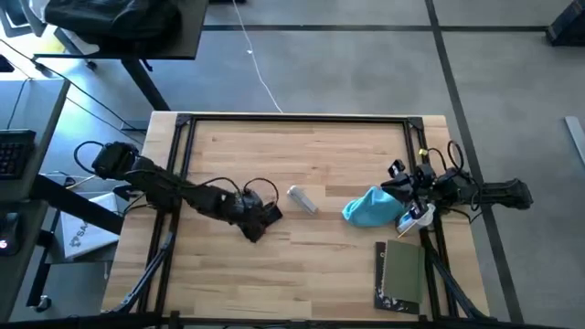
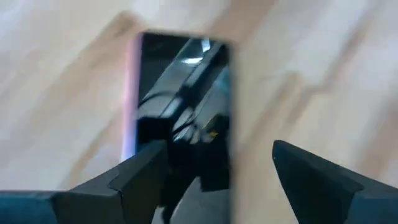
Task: Apply microfiber cloth
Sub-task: Spray the pink phone with the spray bottle
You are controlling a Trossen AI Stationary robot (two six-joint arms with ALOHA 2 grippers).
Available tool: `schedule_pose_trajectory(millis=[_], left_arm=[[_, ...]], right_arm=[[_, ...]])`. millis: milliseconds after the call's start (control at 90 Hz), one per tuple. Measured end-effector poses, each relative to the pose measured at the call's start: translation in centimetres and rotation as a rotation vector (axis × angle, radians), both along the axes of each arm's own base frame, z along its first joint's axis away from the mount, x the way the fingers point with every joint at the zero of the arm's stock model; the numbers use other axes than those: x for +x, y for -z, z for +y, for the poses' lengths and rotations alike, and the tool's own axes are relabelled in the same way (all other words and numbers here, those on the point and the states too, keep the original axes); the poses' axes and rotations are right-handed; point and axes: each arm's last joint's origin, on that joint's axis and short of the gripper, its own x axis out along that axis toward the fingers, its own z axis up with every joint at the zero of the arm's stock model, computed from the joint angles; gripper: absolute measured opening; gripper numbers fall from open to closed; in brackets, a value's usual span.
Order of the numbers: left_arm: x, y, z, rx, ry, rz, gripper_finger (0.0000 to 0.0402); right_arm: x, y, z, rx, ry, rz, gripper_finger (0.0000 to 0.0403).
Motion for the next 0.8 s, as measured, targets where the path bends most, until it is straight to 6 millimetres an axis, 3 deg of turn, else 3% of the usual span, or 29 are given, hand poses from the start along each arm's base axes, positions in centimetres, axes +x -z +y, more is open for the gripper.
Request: schedule_pose_trajectory(millis=[200, 533, 800], left_arm=[[0.2, -0.2, -0.2, 0.014, 0.069, -0.022, 0.0307], [-0.2, 0.3, 0.3, 0.118, -0.039, 0.020, 0.0331], [0.6, 3.4, 0.1, 0.121, -0.045, 0.120, 0.0338]], right_arm=[[0.0, 0.0, 0.0, -0.023, 0.009, -0.004, 0.0016], [0.0, 0.0, 0.0, -0.027, 0.010, 0.000, 0.0016], [0.0, 0.1, 0.0, -0.043, 0.016, 0.005, 0.0017]])
